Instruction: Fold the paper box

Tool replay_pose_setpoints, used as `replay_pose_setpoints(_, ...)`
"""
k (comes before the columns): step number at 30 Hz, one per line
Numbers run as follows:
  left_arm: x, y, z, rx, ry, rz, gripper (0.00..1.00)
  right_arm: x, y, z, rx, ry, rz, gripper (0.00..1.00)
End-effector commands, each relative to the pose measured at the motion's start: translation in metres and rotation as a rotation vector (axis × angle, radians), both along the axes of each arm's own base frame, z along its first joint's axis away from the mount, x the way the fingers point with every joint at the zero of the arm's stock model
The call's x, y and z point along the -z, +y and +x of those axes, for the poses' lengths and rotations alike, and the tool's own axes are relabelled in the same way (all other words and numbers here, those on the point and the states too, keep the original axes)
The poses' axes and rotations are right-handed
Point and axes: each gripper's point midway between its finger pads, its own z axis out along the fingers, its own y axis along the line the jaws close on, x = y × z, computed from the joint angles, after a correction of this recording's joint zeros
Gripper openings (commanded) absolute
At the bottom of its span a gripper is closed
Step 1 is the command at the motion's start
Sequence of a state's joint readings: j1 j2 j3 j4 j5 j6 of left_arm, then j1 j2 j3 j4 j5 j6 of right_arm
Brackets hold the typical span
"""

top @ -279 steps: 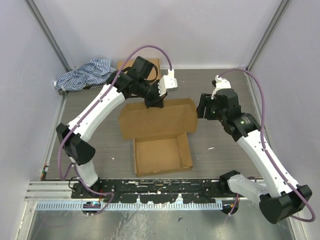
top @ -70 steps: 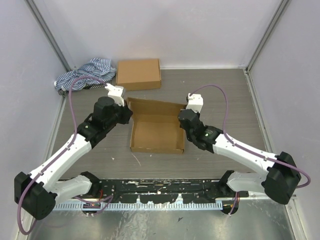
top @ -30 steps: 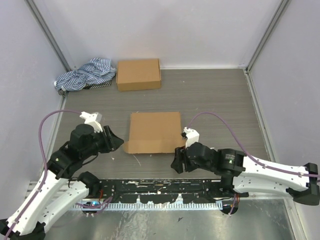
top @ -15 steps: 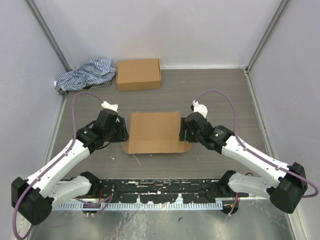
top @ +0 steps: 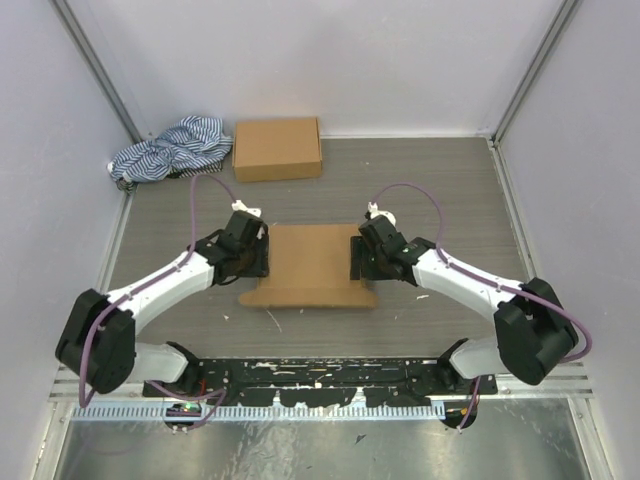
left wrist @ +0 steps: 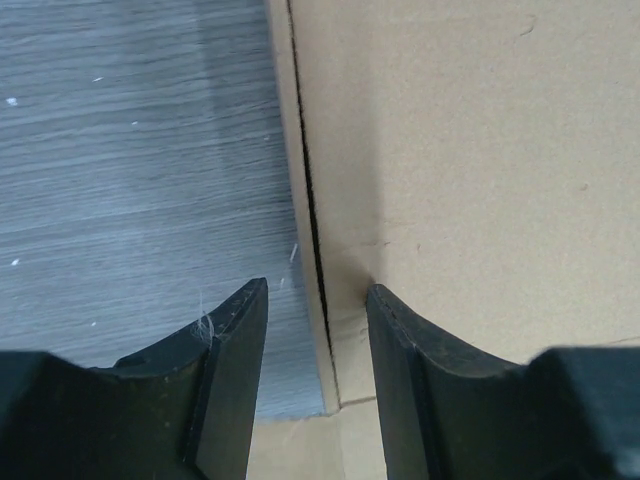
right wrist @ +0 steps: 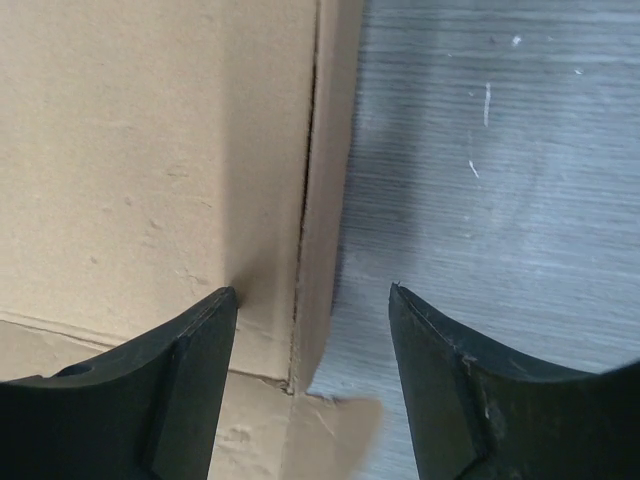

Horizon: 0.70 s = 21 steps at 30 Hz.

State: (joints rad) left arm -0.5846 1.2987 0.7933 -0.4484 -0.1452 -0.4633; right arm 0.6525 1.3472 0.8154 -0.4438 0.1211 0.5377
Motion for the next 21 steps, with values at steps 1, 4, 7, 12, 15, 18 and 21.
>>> replay_pose_setpoints(1,0.016,-0.014,0.011,0.038,0.027,0.001,0.51,0.002,0.016,0.009,-0.052,-0.023,0.045,0.67)
replay_pose_setpoints(4,0.025,-0.017,0.012,0.046,0.053,0.008,0.49,0.004,0.016,0.013,-0.049,-0.025,0.032,0.67)
replay_pose_setpoints(7,0.024,-0.021,0.016,0.056,0.039,-0.004,0.49,0.001,0.018,0.018,-0.050,-0.041,0.034,0.67)
replay_pose_setpoints(12,0.010,-0.027,0.032,0.070,0.004,0.006,0.49,0.000,0.026,0.034,-0.052,-0.050,0.034,0.67)
replay_pose_setpoints(15,0.006,-0.029,0.042,0.075,0.002,0.033,0.49,-0.002,0.031,0.047,-0.048,-0.057,0.043,0.67)
replay_pose_setpoints(18,0.004,-0.031,0.050,0.074,-0.001,0.048,0.49,-0.008,0.039,0.062,-0.053,-0.072,0.069,0.65)
replay_pose_setpoints(21,0.001,-0.033,0.058,0.063,-0.019,0.055,0.49,-0.015,0.043,0.076,-0.048,-0.089,0.083,0.65)
